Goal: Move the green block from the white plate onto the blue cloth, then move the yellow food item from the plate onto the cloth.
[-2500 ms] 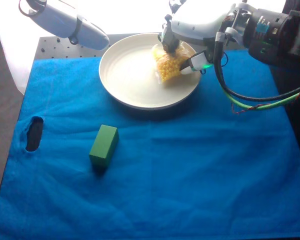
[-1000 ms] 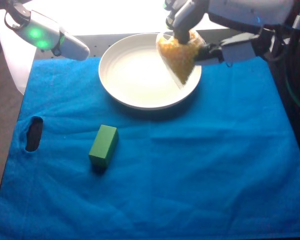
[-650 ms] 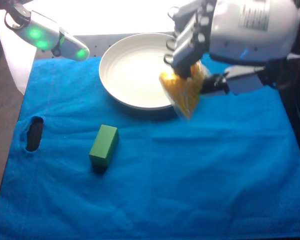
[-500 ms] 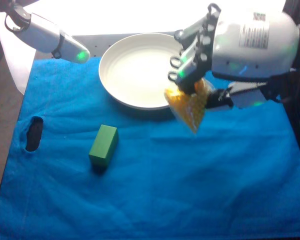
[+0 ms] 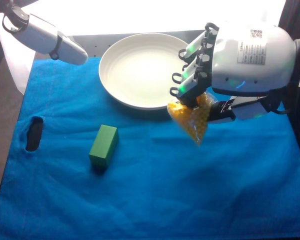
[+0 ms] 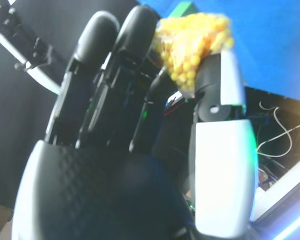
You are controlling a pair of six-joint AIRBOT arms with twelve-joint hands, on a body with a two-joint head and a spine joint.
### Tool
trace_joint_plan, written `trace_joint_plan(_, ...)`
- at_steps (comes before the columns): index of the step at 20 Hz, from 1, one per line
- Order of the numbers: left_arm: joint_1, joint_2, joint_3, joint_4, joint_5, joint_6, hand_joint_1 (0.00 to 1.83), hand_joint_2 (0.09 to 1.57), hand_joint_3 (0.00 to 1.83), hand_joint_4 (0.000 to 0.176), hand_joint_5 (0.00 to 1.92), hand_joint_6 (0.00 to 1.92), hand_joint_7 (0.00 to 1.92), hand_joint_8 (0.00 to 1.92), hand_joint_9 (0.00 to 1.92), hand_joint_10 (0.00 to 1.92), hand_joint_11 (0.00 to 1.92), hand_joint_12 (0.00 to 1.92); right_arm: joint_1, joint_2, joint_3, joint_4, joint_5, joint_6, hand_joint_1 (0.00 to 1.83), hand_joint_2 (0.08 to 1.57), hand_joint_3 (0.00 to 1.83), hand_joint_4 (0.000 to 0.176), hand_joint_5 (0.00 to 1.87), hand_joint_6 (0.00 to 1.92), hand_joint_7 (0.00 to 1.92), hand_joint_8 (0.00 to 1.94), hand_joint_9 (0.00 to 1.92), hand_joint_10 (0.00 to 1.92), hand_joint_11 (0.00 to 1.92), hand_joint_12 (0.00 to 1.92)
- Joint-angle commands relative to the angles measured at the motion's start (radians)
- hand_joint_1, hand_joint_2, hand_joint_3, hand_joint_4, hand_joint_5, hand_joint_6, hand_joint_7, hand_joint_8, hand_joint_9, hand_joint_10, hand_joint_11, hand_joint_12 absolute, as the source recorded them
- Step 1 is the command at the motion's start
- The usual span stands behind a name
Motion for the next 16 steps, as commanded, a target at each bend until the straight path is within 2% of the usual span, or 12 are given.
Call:
trace_joint_plan(1, -0.007, 0.003, 0.0, -0.016, -0.111, 0.001, 0.77, 0.78, 0.0, 0.116, 0.17, 0.0, 0.26, 0.0, 0.18, 0.0, 0.0, 0.38, -0.001, -0.006, -0.004, 0.052, 0.077, -0.005, 1.37, 1.02, 0.0, 0.0, 1.06, 0.75, 1.39, 0.18, 1.26, 0.63, 0.93, 1.04)
trace_joint_plan(2, -0.006, 0.003, -0.001, -0.016, -0.111, 0.001, 0.78, 0.79, 0.0, 0.116, 0.17, 0.0, 0.26, 0.0, 0.18, 0.0, 0.0, 0.38, -0.005, -0.007, -0.004, 0.049, 0.075, -0.005, 1.3, 1.01, 0.0, 0.0, 1.11, 0.71, 1.42, 0.19, 1.24, 0.46, 0.94, 1.05)
trace_joint_plan(3, -0.006, 0.003, -0.001, -0.016, -0.111, 0.001, 0.78, 0.79, 0.0, 0.12, 0.16, 0.0, 0.27, 0.0, 0.18, 0.0, 0.0, 0.37, -0.009, -0.007, -0.004, 0.044, 0.072, -0.005, 1.28, 1.02, 0.0, 0.0, 1.1, 0.75, 1.38, 0.3, 1.3, 0.33, 0.97, 1.09)
trace_joint_plan(6, -0.004, 0.003, -0.002, -0.017, -0.111, 0.001, 0.78, 0.8, 0.01, 0.127, 0.17, 0.0, 0.26, 0.0, 0.17, 0.0, 0.0, 0.37, -0.019, -0.015, 0.002, 0.033, 0.067, -0.005, 1.26, 1.04, 0.0, 0.0, 1.04, 0.87, 1.31, 0.43, 1.32, 0.18, 0.87, 1.14)
trace_joint_plan(7, -0.004, 0.003, -0.002, -0.017, -0.111, 0.001, 0.77, 0.81, 0.0, 0.123, 0.17, 0.0, 0.26, 0.0, 0.17, 0.0, 0.0, 0.39, -0.021, -0.016, 0.003, 0.033, 0.067, -0.005, 1.37, 1.02, 0.0, 0.0, 1.03, 0.82, 1.39, 0.16, 1.21, 0.72, 0.87, 1.13)
trace_joint_plan(8, -0.004, 0.003, -0.002, -0.017, -0.111, 0.001, 0.77, 0.81, 0.0, 0.116, 0.16, 0.0, 0.26, 0.0, 0.17, 0.0, 0.0, 0.4, -0.022, -0.016, 0.003, 0.033, 0.066, -0.005, 1.39, 1.02, 0.0, 0.0, 1.03, 0.8, 1.41, 0.1, 1.18, 0.85, 0.86, 1.1)
trace_joint_plan(9, -0.004, 0.003, -0.003, -0.017, -0.111, 0.001, 0.78, 0.8, 0.0, 0.117, 0.17, 0.0, 0.27, 0.0, 0.17, 0.0, 0.0, 0.38, -0.023, -0.017, 0.003, 0.033, 0.066, -0.005, 1.3, 1.02, 0.0, 0.0, 1.07, 0.77, 1.43, 0.17, 1.17, 0.56, 0.86, 1.11)
trace_joint_plan(10, -0.004, 0.003, -0.003, -0.017, -0.111, 0.001, 0.79, 0.8, 0.0, 0.113, 0.17, 0.0, 0.27, 0.0, 0.17, 0.0, 0.0, 0.37, -0.023, -0.018, 0.003, 0.032, 0.066, -0.005, 1.28, 1.03, 0.01, 0.0, 1.05, 0.78, 1.33, 0.44, 1.2, 0.37, 0.85, 1.13)
trace_joint_plan(11, -0.004, 0.003, -0.003, -0.017, -0.111, 0.001, 0.78, 0.8, 0.0, 0.116, 0.16, 0.0, 0.26, 0.0, 0.16, 0.0, 0.0, 0.35, -0.023, -0.018, 0.003, 0.031, 0.066, -0.005, 1.26, 1.06, 0.0, 0.0, 1.0, 0.85, 1.23, 0.66, 1.15, 0.29, 0.79, 1.15)
trace_joint_plan(12, -0.004, 0.003, -0.003, -0.017, -0.111, 0.001, 0.79, 0.8, 0.0, 0.121, 0.16, 0.0, 0.26, 0.0, 0.15, 0.0, 0.0, 0.33, -0.024, -0.019, 0.003, 0.03, 0.065, -0.005, 1.13, 0.98, 0.0, 0.0, 0.88, 0.34, 1.04, 0.34, 1.06, 0.22, 0.66, 1.14)
trace_joint_plan(13, -0.003, 0.003, -0.004, -0.017, -0.111, 0.001, 0.78, 0.81, 0.0, 0.115, 0.16, 0.0, 0.25, 0.0, 0.15, 0.0, 0.0, 0.3, -0.024, -0.019, 0.002, 0.029, 0.065, -0.005, 1.04, 0.95, 0.0, 0.0, 0.84, 0.11, 0.93, 0.14, 0.95, 0.14, 0.52, 1.12)
trace_joint_plan(16, 0.0, 0.003, -0.004, -0.017, -0.111, 0.001, 0.77, 0.82, 0.0, 0.122, 0.15, 0.0, 0.24, 0.0, 0.14, 0.0, 0.0, 0.26, -0.024, -0.019, 0.001, 0.027, 0.065, -0.005, 0.89, 0.87, 0.0, 0.0, 0.61, 0.0, 0.71, 0.0, 0.74, 0.01, 0.34, 0.87)
